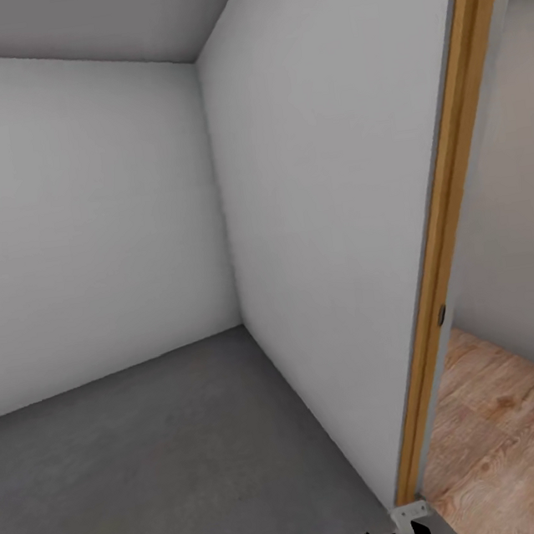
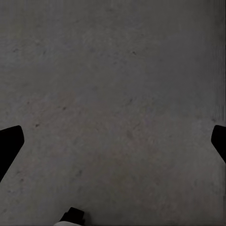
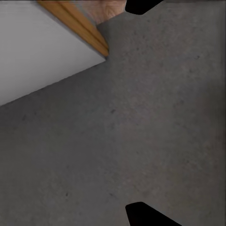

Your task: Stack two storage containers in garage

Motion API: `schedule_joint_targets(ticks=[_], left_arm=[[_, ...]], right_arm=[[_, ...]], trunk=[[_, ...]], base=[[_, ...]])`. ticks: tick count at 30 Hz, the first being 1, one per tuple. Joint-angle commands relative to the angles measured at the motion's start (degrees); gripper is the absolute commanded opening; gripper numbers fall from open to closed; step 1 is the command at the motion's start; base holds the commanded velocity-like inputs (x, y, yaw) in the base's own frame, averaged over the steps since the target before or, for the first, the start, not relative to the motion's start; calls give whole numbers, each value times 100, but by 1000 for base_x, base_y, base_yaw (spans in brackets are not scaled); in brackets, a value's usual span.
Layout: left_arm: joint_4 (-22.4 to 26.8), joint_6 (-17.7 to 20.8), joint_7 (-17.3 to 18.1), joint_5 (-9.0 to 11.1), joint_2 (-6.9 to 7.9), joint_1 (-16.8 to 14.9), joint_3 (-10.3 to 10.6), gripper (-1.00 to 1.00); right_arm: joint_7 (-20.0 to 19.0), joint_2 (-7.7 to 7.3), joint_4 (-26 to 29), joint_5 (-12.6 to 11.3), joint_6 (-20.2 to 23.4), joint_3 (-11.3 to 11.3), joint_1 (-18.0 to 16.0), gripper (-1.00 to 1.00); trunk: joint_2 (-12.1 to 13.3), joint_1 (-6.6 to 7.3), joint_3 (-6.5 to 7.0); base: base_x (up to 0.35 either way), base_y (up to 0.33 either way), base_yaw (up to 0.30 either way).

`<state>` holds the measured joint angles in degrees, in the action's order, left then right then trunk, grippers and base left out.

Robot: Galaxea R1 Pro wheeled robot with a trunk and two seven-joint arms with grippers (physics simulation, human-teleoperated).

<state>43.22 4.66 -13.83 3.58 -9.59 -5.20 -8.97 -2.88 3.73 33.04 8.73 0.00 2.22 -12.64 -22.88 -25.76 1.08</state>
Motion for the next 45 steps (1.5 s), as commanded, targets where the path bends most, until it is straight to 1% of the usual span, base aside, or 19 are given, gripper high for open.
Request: schedule_joint_targets(ticks=[1, 30, 45], left_arm=[[12, 26, -9, 37, -2, 1, -8, 100], [12, 26, -14, 37, -8, 1, -8, 100], [12, 25, -14, 37, -8, 1, -8, 100]], right_arm=[[-28, 5, 1, 50, 0, 24, -2, 100], [-23, 5, 1, 50, 0, 24, -2, 100], [-19, 5, 1, 50, 0, 24, -2, 100]], trunk=[[-4, -2, 3], [-4, -2, 156], [-4, -2, 236]], base=[[2, 0, -280], [1, -1, -278], [205, -180, -277]])
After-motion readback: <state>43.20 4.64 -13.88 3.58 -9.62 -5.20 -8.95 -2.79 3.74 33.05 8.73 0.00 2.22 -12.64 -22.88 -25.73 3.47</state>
